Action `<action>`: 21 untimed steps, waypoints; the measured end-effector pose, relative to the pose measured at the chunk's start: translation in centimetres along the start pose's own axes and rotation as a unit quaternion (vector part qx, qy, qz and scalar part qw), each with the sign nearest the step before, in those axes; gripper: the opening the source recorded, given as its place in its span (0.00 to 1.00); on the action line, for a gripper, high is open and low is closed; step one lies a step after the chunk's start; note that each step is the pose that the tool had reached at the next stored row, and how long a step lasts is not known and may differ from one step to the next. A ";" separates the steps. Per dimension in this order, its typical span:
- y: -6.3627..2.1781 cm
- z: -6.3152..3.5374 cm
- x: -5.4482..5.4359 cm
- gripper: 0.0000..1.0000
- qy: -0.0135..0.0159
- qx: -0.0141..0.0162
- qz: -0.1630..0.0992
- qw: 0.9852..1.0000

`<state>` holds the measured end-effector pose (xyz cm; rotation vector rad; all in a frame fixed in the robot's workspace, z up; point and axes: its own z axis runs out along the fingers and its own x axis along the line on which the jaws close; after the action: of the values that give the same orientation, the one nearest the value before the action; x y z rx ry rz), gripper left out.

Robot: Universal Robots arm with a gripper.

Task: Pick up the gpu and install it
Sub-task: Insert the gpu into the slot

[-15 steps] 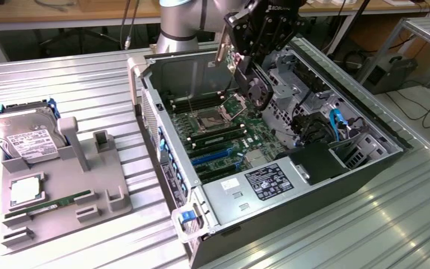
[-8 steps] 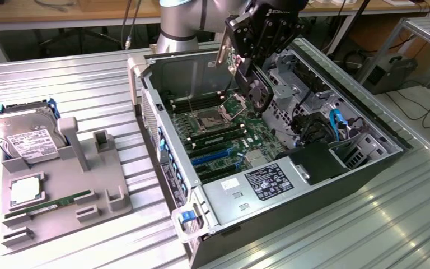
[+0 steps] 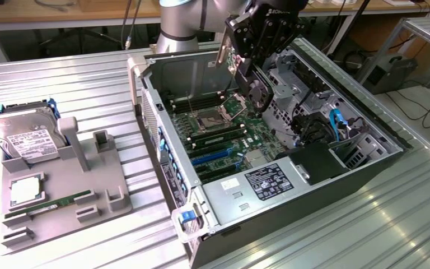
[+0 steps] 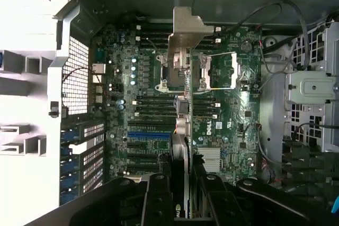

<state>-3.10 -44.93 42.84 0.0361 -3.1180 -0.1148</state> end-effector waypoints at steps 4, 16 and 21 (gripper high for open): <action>0.00 0.02 0.0 0.26 0.000 0.000 -0.006 1.000; -0.03 0.35 0.0 0.26 0.012 0.004 -0.185 0.983; -0.04 0.52 0.0 0.26 0.015 0.005 -0.248 0.969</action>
<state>-3.07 -44.93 42.32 0.8067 -3.0010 -0.1015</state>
